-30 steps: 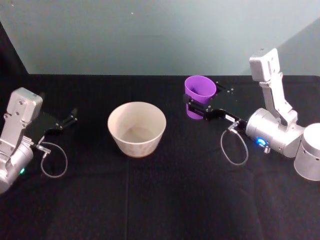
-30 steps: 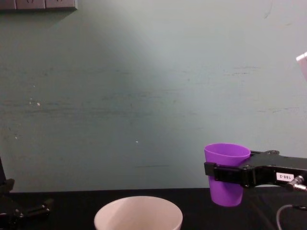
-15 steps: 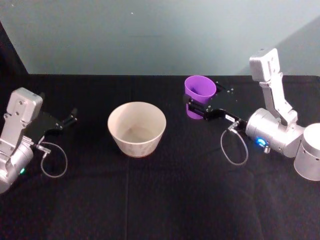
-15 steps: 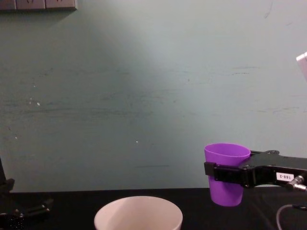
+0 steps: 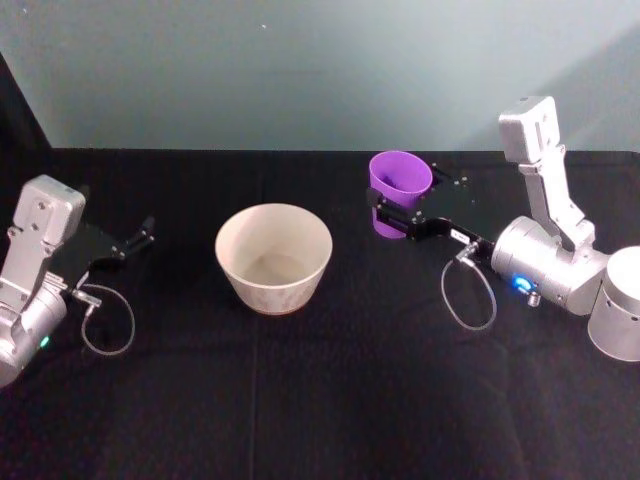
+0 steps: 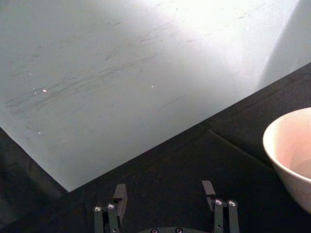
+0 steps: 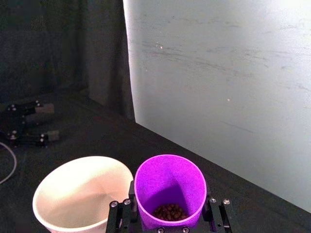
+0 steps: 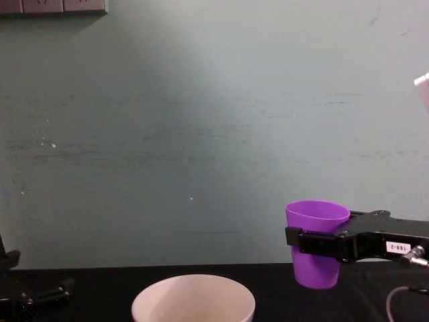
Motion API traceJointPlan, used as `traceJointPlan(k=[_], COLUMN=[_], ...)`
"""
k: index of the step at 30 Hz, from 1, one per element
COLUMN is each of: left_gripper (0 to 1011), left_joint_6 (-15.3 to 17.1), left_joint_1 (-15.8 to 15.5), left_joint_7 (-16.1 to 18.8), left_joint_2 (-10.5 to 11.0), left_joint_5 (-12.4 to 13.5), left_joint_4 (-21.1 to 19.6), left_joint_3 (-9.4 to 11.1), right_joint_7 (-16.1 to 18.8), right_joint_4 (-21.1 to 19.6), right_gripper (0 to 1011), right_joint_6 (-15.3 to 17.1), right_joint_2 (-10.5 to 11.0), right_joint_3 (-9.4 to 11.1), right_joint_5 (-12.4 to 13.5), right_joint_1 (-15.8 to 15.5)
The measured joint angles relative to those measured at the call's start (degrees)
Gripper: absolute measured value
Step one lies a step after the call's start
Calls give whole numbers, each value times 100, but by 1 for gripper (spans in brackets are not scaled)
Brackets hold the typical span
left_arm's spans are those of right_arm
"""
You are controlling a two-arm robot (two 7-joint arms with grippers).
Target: Pick up the cup and pour the mung beans from the cup into the bowl.
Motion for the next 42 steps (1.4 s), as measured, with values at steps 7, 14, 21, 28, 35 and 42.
traceJointPlan(k=[7, 14, 21, 28, 35, 42], left_gripper=[1000, 1000, 1000, 1000, 1000, 1000], left_joint_6=[0, 0, 0, 0, 0, 0], left_joint_1=[0, 0, 0, 0, 0, 0], left_joint_7=[0, 0, 0, 0, 0, 0], left_joint_2=[0, 0, 0, 0, 0, 0], left_joint_5=[0, 0, 0, 0, 0, 0], left_joint_4=[0, 0, 0, 0, 0, 0], left_joint_3=[0, 0, 0, 0, 0, 0], right_joint_7=[0, 0, 0, 0, 0, 0], right_joint_4=[0, 0, 0, 0, 0, 0], right_gripper=[721, 722, 722, 721, 722, 721], right_joint_6=[0, 0, 0, 0, 0, 0], right_joint_2=[0, 0, 0, 0, 0, 0], right_joint_3=[0, 0, 0, 0, 0, 0], right_joint_5=[0, 0, 0, 0, 0, 0], right_joint_1=[0, 0, 0, 0, 0, 0])
